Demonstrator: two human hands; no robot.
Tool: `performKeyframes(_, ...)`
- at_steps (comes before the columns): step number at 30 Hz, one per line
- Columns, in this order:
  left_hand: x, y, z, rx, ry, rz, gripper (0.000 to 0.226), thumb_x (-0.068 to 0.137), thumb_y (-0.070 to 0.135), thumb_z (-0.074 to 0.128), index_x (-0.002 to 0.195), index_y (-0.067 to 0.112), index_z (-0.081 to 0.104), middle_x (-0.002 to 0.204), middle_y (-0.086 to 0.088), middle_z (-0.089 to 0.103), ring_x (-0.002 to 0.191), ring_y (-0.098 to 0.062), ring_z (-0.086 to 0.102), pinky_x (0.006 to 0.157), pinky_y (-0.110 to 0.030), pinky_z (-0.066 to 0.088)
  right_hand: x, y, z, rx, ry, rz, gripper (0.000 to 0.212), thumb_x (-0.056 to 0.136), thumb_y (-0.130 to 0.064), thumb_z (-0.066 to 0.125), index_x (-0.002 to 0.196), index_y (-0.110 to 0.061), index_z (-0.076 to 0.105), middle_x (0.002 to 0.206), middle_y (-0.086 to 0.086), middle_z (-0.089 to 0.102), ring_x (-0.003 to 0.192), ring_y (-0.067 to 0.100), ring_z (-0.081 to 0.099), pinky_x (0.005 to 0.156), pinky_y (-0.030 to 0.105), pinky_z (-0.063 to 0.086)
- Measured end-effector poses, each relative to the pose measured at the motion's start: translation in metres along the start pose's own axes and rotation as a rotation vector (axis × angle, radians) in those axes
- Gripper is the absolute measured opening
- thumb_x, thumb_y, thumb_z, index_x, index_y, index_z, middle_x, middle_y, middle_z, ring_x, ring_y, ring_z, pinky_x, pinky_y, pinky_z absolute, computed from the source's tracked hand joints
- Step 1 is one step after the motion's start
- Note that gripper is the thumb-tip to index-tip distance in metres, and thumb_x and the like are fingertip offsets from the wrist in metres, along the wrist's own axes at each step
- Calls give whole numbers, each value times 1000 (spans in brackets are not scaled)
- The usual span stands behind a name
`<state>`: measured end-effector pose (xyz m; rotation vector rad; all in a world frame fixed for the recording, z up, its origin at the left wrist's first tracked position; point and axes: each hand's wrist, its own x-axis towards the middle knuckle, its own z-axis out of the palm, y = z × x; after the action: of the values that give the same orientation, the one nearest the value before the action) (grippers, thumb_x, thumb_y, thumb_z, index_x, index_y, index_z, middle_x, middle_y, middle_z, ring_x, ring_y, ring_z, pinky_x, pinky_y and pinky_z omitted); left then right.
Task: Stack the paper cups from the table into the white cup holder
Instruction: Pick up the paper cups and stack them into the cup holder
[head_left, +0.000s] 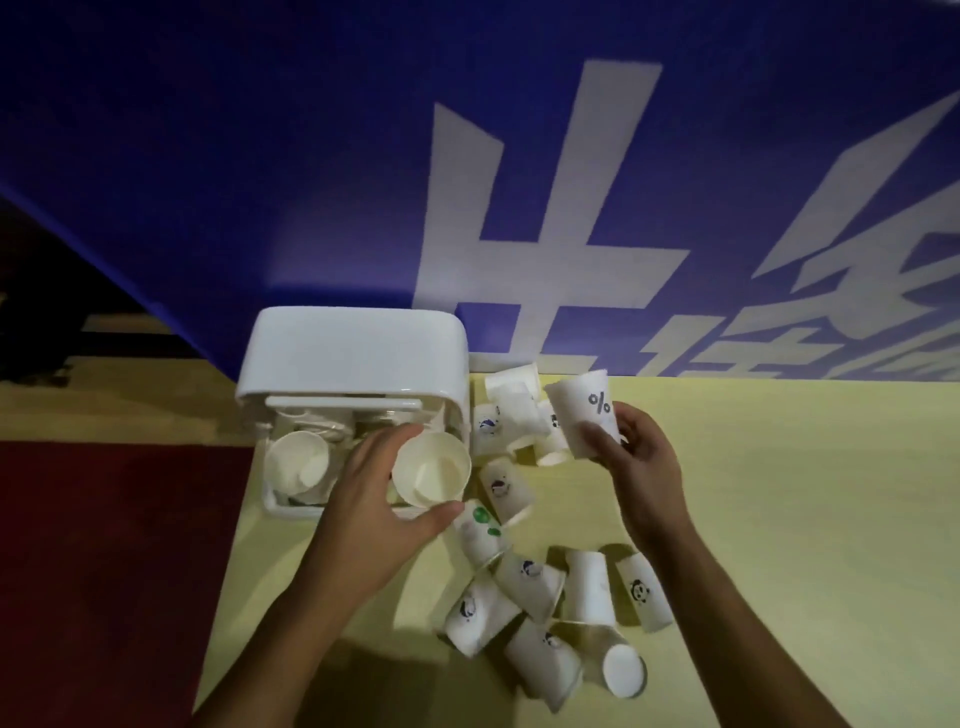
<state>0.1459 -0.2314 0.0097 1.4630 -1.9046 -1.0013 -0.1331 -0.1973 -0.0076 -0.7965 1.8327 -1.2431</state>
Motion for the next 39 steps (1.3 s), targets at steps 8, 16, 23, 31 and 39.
performKeyframes(8, -28, -65, -92, -55, 61, 11, 77, 63, 31, 95, 131, 27, 59, 126, 20, 59, 113, 10, 54, 84, -1, 38, -86, -34, 117, 144, -242, -1, 38, 82, -8, 77, 116, -24, 70, 112, 5, 76, 108, 26, 71, 93, 53, 57)
performKeyframes(16, -15, -111, -133, -102, 169, -39, 79, 65, 46, 94, 134, 29, 57, 128, 10, 62, 113, -12, 61, 91, -33, 53, -125, -35, 182, 23, -173, -81, 60, 79, -27, 84, 132, -30, 57, 121, -4, 71, 110, 19, 69, 95, 50, 56)
performKeyframes(23, 9, -119, -117, -16, 93, 8, 77, 69, 31, 94, 136, 15, 60, 134, -1, 62, 120, -20, 57, 95, -26, 42, -131, -30, 194, 63, -79, -118, 64, 74, -22, 84, 131, -32, 56, 129, 0, 66, 115, 19, 66, 97, 48, 56)
performKeyframes(31, 19, -143, -88, 59, 7, -67, 79, 66, 35, 95, 135, 21, 59, 132, 4, 61, 119, -18, 55, 91, -31, 48, -132, -22, 200, -37, -7, -167, 69, 72, -5, 90, 122, -36, 53, 122, -12, 65, 111, 2, 65, 90, 21, 52)
performKeyframes(39, 14, -149, -92, -30, -87, -119, 109, 58, 33, 99, 147, 37, 35, 134, 22, 53, 121, -5, 53, 93, -24, 50, -116, -28, 248, -154, -75, -347, 69, 69, -15, 93, 125, -29, 54, 118, -22, 61, 111, 0, 58, 88, 11, 44)
